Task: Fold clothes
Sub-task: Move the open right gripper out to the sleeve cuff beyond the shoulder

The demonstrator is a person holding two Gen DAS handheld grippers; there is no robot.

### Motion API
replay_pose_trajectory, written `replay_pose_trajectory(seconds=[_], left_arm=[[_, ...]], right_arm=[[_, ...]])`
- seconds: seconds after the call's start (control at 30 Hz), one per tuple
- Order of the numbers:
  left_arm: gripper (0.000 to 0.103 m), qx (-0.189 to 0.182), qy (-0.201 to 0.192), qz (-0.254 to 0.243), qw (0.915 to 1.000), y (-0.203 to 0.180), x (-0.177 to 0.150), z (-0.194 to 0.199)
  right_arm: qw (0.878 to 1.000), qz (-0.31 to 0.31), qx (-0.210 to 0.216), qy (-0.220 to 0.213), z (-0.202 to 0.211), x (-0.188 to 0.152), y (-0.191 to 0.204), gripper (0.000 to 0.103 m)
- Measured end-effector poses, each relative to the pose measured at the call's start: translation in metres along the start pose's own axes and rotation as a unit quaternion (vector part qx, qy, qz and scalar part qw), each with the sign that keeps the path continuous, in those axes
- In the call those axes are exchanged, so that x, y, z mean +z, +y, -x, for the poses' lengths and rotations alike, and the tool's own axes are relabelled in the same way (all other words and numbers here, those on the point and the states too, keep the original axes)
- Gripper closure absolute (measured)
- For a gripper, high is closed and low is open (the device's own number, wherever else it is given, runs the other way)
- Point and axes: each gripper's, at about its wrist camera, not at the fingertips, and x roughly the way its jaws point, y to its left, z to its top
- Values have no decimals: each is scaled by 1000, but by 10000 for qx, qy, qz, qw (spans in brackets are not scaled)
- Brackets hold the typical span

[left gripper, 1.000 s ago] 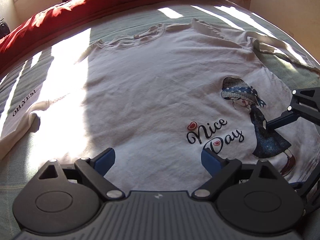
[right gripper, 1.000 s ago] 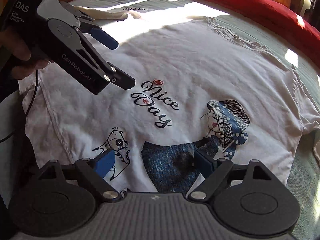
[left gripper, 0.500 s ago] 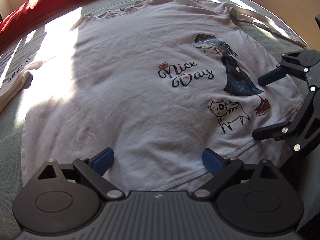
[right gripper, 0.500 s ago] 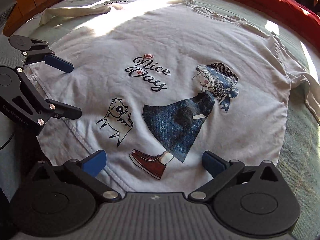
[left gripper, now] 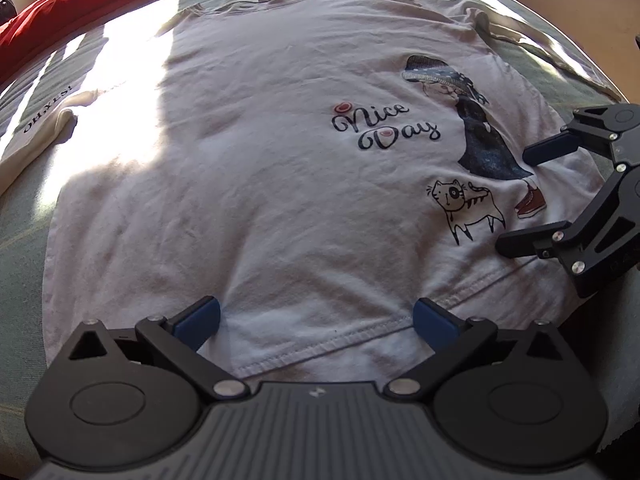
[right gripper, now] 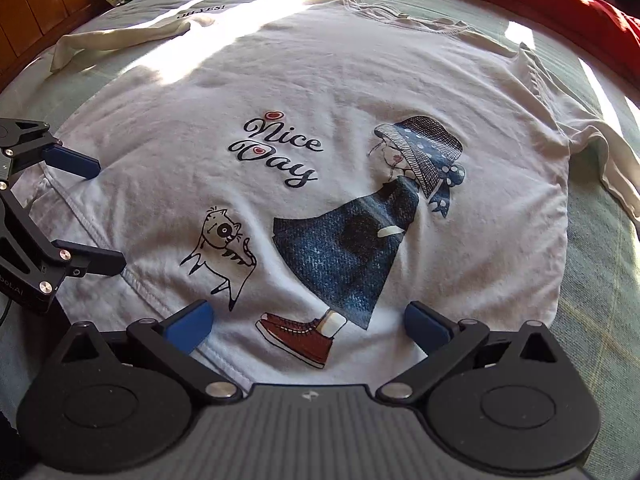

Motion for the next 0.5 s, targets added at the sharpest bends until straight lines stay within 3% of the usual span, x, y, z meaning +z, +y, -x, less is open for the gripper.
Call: replay_pose_trajectory(seconds=[0.2, 0.37, 0.5], left_arm=[[1, 58, -271, 85, 9996, 5, 10, 12], [1, 161, -797, 257, 9964, 27, 45, 27], [1, 215, -1073, 355, 9934, 49, 81, 13]], right_arm=[[9999, -46, -54, 86, 4, 8, 1, 0], [9970, -465, 106, -608, 26, 28, -20, 0], [9889, -1002, 290, -1058, 21, 53, -52, 0]])
